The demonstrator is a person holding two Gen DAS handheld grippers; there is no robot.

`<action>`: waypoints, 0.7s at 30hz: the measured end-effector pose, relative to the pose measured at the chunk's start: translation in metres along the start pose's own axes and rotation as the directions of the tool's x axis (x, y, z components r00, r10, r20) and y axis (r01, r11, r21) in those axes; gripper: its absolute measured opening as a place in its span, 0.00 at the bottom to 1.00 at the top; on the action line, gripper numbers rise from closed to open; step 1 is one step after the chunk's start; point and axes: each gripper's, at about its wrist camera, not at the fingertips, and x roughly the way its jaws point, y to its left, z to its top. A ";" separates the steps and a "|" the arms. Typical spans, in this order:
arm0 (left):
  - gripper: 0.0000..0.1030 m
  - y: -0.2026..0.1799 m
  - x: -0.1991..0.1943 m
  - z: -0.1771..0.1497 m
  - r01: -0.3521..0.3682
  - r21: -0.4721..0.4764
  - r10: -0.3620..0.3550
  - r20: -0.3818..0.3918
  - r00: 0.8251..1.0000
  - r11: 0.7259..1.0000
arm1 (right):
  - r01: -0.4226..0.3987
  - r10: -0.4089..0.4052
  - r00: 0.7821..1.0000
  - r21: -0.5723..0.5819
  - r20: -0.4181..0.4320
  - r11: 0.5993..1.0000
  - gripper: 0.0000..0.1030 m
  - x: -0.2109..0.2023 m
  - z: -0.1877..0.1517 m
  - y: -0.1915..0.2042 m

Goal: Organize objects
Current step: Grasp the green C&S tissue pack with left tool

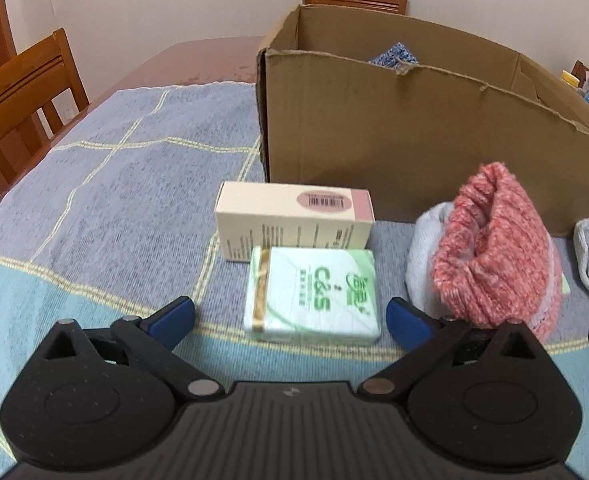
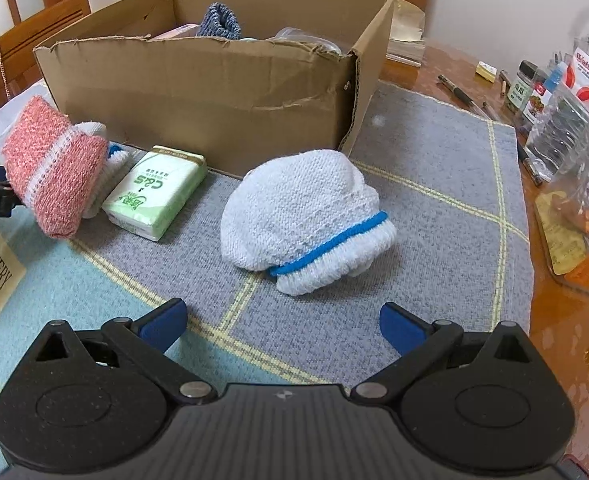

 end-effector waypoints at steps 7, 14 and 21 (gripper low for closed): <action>0.95 0.012 -0.004 -0.002 -0.013 -0.021 0.014 0.003 1.000 1.000 | -0.005 0.005 1.000 -0.010 0.002 1.000 1.00 -0.001 -0.001 0.001; 0.77 -0.002 -0.003 0.003 0.023 0.017 -0.023 0.030 0.999 1.000 | -0.014 0.014 1.000 -0.021 0.005 1.000 1.00 0.001 0.001 -0.001; 0.71 -0.003 -0.003 0.003 0.034 0.030 -0.036 0.040 0.999 0.999 | -0.031 0.032 0.999 -0.046 0.006 0.998 1.00 0.007 0.008 -0.004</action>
